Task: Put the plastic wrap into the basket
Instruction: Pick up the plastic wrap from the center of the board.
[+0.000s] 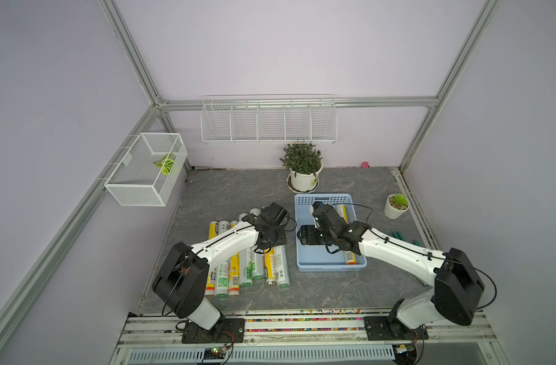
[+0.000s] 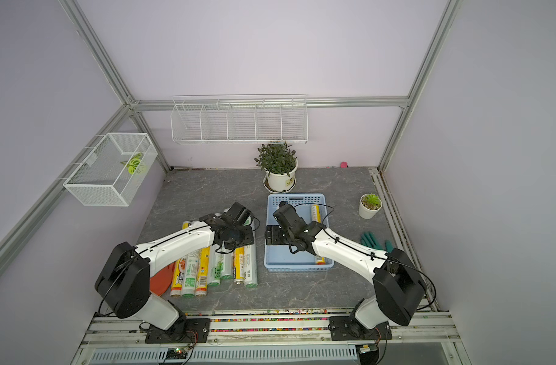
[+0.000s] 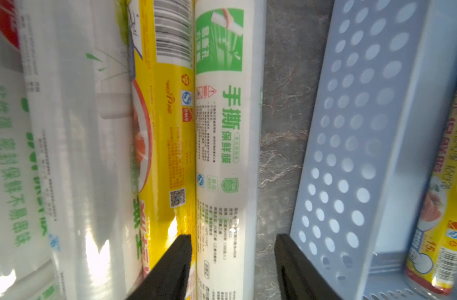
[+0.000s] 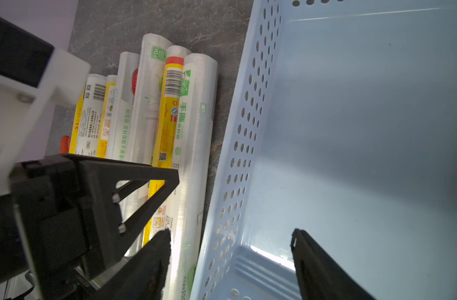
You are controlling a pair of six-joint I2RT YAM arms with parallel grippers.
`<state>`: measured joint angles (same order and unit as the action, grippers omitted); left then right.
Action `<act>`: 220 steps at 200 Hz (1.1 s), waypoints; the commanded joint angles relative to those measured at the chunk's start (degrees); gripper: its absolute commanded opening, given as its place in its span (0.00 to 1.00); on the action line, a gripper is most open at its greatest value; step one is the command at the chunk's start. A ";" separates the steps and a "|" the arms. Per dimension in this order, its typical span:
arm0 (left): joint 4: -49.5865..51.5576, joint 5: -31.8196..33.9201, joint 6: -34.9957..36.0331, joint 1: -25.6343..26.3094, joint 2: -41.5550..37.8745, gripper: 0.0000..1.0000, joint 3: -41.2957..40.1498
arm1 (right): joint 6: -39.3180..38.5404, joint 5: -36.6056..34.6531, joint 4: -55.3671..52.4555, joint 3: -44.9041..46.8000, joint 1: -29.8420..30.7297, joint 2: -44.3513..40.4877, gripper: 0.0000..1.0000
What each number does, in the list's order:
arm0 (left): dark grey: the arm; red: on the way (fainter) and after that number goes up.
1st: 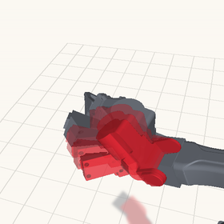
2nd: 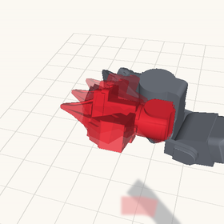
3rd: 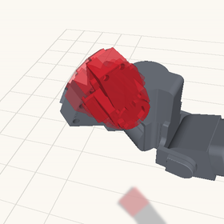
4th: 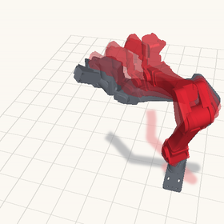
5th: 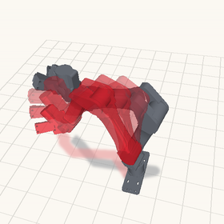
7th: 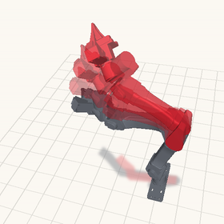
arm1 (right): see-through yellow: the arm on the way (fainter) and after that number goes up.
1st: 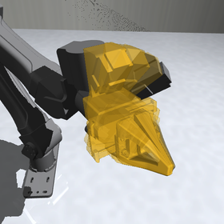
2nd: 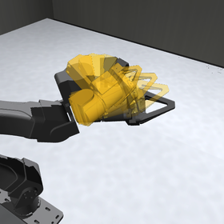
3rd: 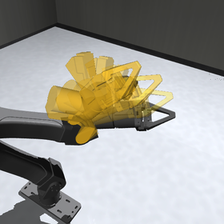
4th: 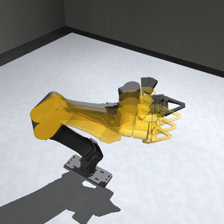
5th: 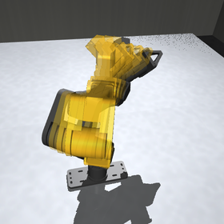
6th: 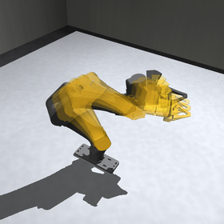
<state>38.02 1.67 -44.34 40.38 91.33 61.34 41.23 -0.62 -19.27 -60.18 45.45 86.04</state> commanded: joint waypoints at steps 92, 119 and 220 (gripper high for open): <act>1.82 -2.35 0.28 -0.44 9.12 0.57 4.74 | 2.40 1.92 2.83 1.27 0.09 3.83 0.80; 2.61 -2.02 0.61 -0.37 11.03 0.59 5.78 | 2.37 2.16 2.88 1.37 0.08 4.52 0.80; 4.29 -1.20 0.67 -0.37 17.43 0.58 7.10 | 3.76 1.68 2.83 2.43 -0.52 6.31 0.80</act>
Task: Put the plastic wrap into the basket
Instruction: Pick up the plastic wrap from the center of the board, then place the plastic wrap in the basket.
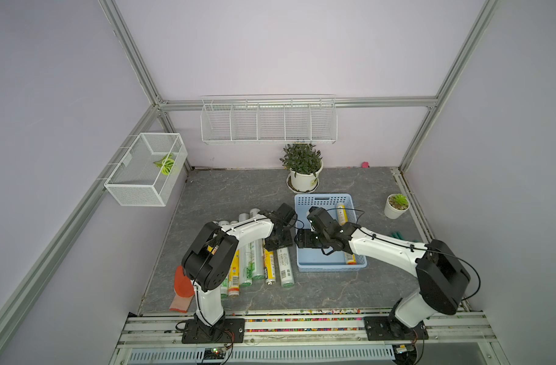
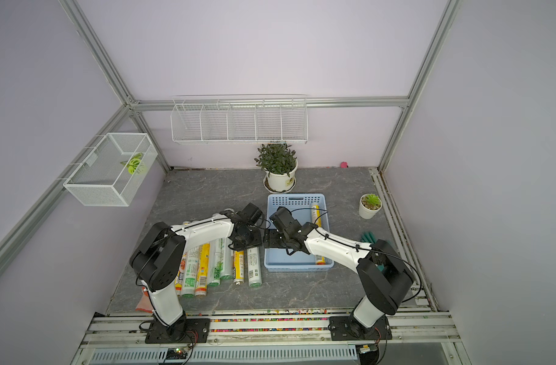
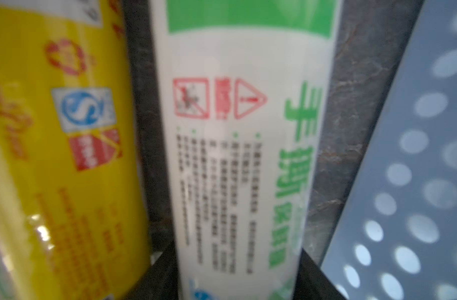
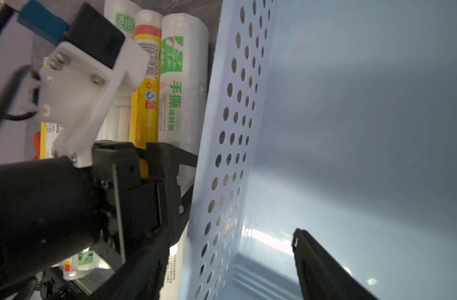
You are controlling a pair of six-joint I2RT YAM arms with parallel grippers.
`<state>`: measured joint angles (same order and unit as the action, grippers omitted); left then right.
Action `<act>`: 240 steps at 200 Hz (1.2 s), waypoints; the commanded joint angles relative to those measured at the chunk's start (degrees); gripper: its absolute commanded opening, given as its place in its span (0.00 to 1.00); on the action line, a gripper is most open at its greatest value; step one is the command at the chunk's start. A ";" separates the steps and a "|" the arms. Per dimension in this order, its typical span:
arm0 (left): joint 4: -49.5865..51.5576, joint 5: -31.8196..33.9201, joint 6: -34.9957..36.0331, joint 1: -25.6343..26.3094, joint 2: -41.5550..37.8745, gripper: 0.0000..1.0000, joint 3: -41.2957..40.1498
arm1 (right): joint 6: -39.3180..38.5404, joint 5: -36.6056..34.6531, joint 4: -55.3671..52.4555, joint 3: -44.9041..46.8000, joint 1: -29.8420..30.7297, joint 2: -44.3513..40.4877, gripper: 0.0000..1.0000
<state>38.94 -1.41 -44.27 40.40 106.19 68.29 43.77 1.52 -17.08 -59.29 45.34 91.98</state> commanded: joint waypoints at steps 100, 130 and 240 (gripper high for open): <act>5.98 4.29 0.11 -0.38 -10.27 0.19 5.34 | 1.13 -3.48 0.73 4.86 -1.22 -10.30 0.80; 4.07 2.25 1.87 -0.34 -16.48 0.16 6.41 | 2.18 -6.92 -0.49 6.04 -1.32 -15.07 0.80; -23.57 -22.76 2.60 0.72 -12.60 0.15 10.22 | 0.10 -9.37 -1.11 15.65 -11.45 -31.35 0.81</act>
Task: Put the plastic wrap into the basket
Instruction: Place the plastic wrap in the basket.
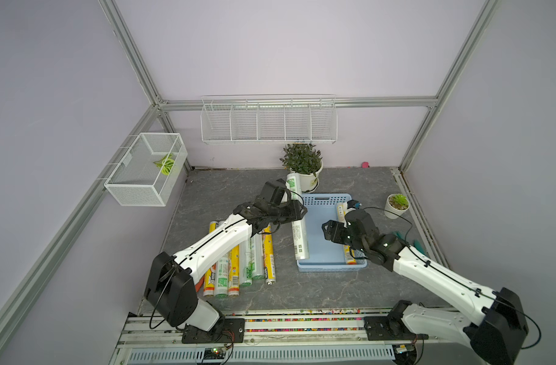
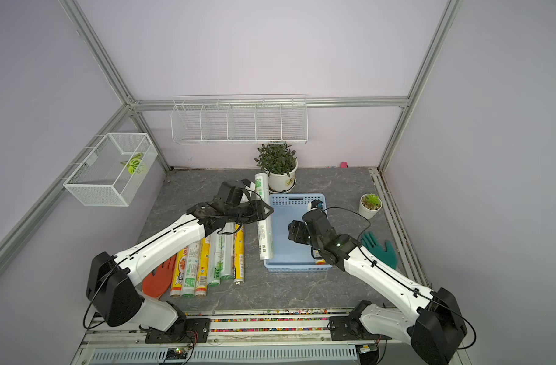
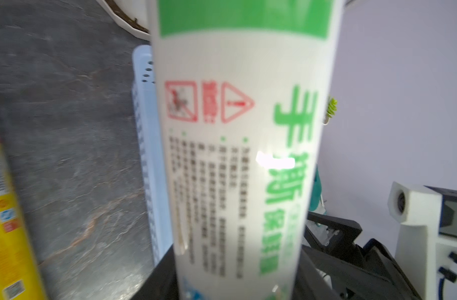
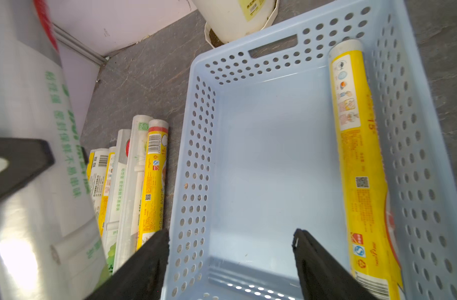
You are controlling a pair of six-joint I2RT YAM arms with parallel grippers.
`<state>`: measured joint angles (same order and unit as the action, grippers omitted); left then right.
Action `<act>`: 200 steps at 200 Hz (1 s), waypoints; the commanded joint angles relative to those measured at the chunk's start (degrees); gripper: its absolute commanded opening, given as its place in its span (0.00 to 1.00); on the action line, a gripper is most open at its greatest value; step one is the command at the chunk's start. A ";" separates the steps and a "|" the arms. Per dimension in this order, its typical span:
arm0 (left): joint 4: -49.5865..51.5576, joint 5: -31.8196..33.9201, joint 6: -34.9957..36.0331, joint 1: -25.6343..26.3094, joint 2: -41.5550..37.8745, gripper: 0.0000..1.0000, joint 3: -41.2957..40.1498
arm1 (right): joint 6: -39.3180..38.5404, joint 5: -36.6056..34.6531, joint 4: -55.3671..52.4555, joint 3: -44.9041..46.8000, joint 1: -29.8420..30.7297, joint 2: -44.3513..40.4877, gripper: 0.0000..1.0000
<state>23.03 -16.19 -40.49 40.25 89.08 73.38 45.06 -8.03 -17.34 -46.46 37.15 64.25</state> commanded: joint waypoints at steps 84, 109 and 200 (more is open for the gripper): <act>-6.36 -12.42 -7.59 5.43 23.05 0.16 16.14 | -2.50 10.11 -3.11 8.93 -17.38 -10.63 0.82; -6.44 -12.40 -8.78 5.64 25.96 0.17 17.38 | -2.26 12.96 -6.04 8.25 -20.54 -8.19 0.82; -2.36 -12.99 -8.33 5.67 33.30 0.18 23.44 | -4.89 14.63 -6.35 8.49 -23.26 -2.61 0.83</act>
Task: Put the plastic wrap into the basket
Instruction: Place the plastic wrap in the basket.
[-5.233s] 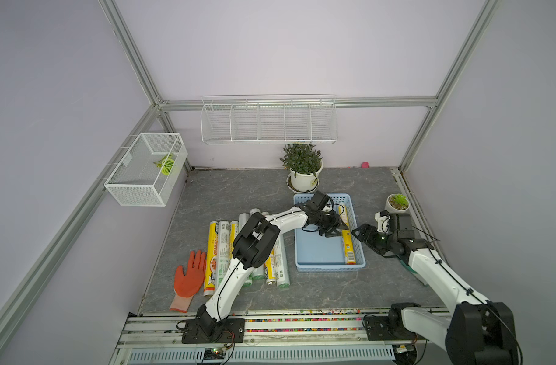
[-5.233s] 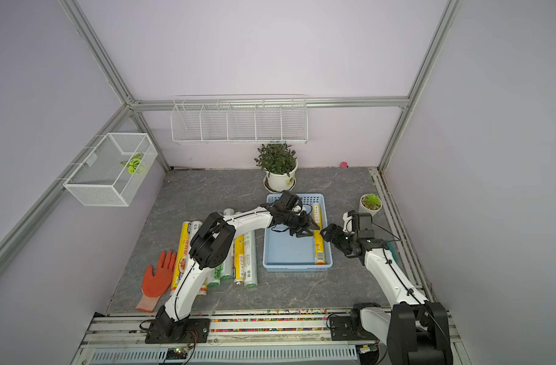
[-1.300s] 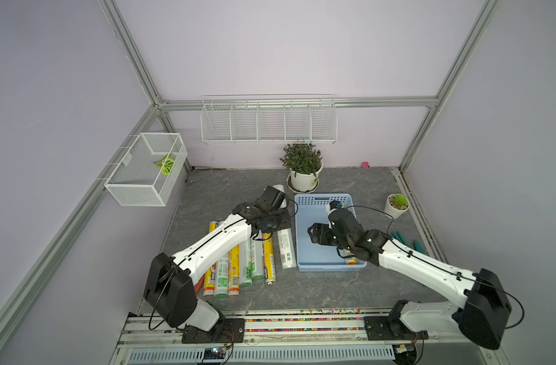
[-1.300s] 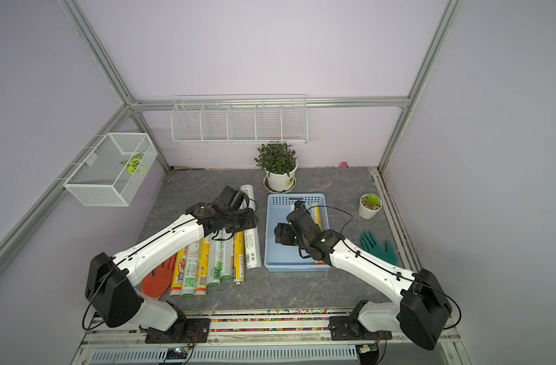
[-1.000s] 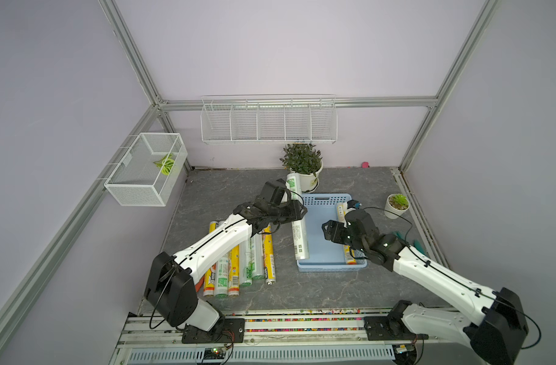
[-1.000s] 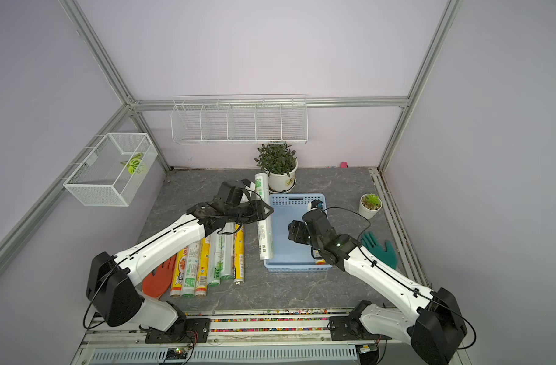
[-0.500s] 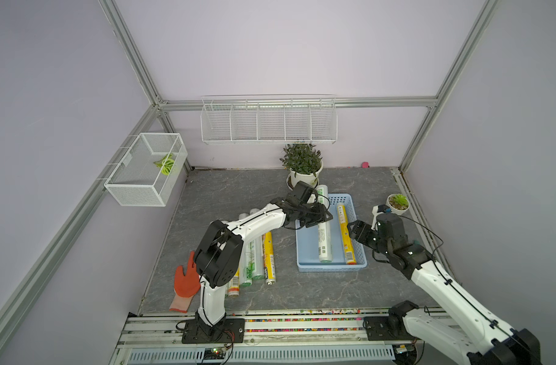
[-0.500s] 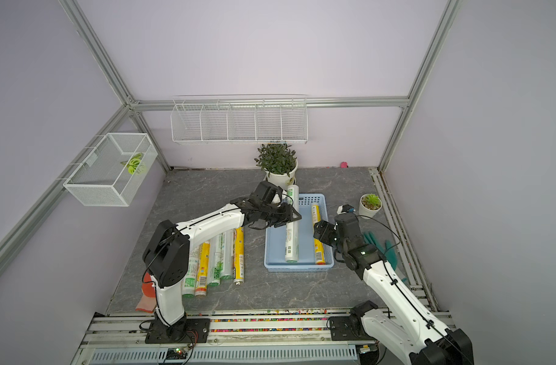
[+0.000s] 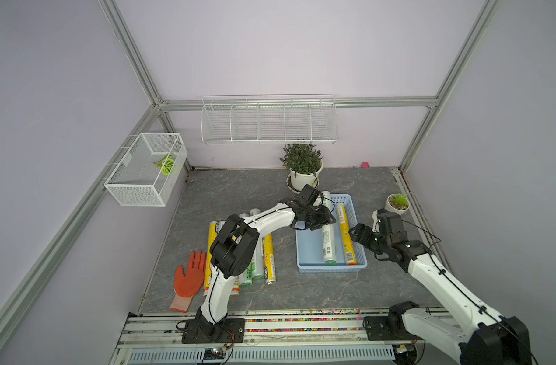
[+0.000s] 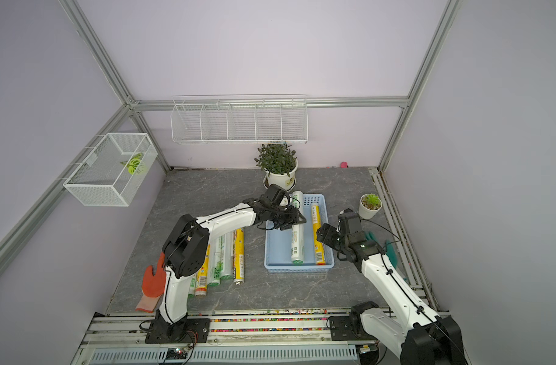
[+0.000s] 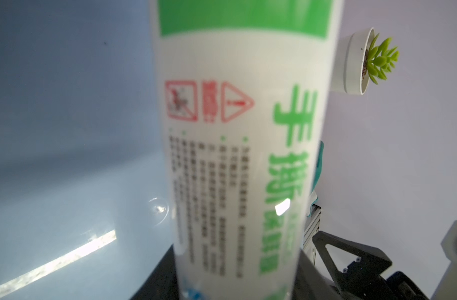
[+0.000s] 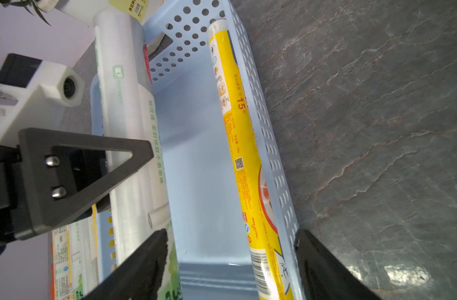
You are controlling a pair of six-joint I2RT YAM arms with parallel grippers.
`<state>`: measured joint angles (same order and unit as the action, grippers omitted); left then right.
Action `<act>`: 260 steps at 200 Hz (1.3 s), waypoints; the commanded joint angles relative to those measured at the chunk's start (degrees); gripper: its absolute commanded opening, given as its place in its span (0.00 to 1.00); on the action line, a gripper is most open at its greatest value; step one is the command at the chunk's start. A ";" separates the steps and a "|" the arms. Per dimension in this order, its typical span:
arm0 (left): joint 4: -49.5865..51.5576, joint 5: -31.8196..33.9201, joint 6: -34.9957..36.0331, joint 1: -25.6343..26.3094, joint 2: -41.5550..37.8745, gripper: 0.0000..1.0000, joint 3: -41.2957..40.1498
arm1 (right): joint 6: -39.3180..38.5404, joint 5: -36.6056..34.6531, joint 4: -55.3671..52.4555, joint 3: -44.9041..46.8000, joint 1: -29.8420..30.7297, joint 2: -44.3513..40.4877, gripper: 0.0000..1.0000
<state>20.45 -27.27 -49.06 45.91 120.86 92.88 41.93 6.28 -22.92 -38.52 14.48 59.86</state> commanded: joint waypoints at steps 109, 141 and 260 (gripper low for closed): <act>-2.01 -6.33 -3.27 0.46 8.66 0.26 6.37 | -5.61 3.20 -3.79 -2.43 -1.01 6.08 0.84; -3.94 -7.11 -4.67 0.58 9.98 0.30 7.16 | -7.34 2.42 -5.48 -3.54 -0.95 6.50 0.84; -1.53 -5.17 -5.52 1.38 11.29 0.54 8.10 | -8.61 4.00 -6.37 -3.89 -0.95 7.12 0.85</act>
<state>18.24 -31.55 -54.57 46.89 132.27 98.54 34.20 10.13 -28.16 -41.82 13.82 67.13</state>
